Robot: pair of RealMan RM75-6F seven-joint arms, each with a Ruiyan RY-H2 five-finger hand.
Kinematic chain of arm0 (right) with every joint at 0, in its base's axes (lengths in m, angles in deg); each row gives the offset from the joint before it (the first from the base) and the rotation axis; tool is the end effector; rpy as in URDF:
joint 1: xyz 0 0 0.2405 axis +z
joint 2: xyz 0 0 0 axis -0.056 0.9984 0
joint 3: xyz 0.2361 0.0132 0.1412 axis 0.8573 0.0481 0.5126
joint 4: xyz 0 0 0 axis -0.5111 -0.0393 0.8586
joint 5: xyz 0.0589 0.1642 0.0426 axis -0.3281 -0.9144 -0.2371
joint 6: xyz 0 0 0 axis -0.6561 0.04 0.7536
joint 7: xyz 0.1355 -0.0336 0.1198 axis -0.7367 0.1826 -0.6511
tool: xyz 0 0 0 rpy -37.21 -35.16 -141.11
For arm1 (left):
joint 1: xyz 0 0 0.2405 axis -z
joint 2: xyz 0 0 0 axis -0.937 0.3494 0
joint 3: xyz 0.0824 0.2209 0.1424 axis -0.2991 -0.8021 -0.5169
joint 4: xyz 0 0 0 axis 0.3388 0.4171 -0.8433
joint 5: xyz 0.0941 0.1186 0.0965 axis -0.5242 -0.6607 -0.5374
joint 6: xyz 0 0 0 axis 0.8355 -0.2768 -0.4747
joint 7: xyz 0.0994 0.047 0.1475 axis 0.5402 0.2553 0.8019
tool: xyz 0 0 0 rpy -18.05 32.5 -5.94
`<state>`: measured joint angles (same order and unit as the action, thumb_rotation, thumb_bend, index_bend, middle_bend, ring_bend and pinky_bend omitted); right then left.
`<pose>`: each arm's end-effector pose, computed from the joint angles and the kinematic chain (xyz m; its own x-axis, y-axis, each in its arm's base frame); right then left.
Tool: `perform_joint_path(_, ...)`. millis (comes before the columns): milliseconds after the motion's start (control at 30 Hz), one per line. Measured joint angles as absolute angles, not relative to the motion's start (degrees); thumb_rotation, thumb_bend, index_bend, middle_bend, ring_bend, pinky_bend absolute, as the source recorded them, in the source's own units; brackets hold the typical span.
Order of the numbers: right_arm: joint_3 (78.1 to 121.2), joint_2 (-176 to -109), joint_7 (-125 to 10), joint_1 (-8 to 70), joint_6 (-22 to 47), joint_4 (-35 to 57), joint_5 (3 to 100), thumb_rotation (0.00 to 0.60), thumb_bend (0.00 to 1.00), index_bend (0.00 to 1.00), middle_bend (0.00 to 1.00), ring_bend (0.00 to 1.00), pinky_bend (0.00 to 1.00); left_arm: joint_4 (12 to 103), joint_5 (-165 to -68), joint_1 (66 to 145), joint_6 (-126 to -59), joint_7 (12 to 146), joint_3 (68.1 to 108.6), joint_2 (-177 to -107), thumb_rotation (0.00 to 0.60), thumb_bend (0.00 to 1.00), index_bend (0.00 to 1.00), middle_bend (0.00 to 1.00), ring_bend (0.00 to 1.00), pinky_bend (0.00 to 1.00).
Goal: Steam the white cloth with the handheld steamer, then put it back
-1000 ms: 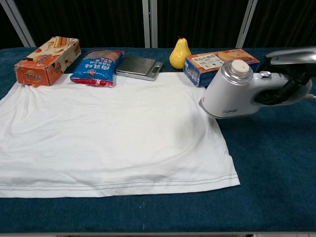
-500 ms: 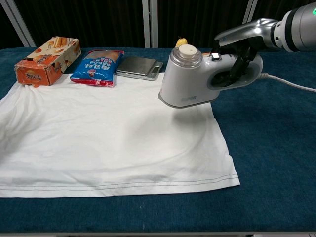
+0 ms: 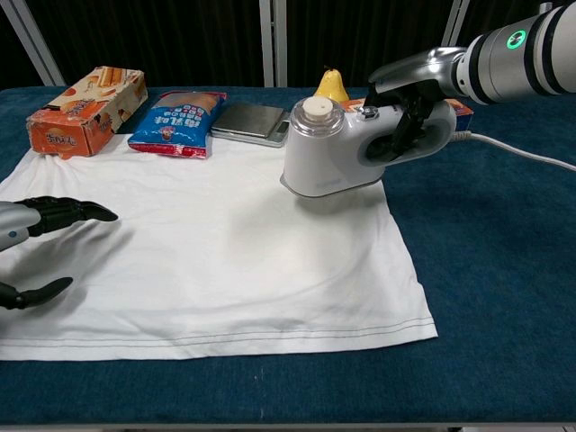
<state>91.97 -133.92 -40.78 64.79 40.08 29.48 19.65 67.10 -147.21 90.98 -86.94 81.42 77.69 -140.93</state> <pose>-0.0937 -0.4224 0.0161 0.4118 -0.5816 0.7015 -0.9087 -0.3197 0.2683 -0.2654 0.2608 0.0064 0.4704 0.4050 0.7840 0.8605 -0.4074 -0.3058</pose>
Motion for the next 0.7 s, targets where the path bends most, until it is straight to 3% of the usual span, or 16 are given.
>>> perform_joint_path(167,91.3,-136.5,-38.8,66.1,39.0,28.7,18.2,0.600,0.62,0.98,0.90,0.90,0.59,68.4,-144.8,91.2,-85.7,82.1,76.9,-140.9,0.080,0.38,0.06,0.04,0.00,0.00)
perform_joint_path(700,89.8,-142.9,-36.4,68.2,40.8,27.9,19.1,0.600,0.62,0.98,0.90,0.90,0.58,70.1,-142.7,91.7,-84.7,84.8,75.2,-141.1,0.068,0.39,0.06,0.04,0.00,0.00)
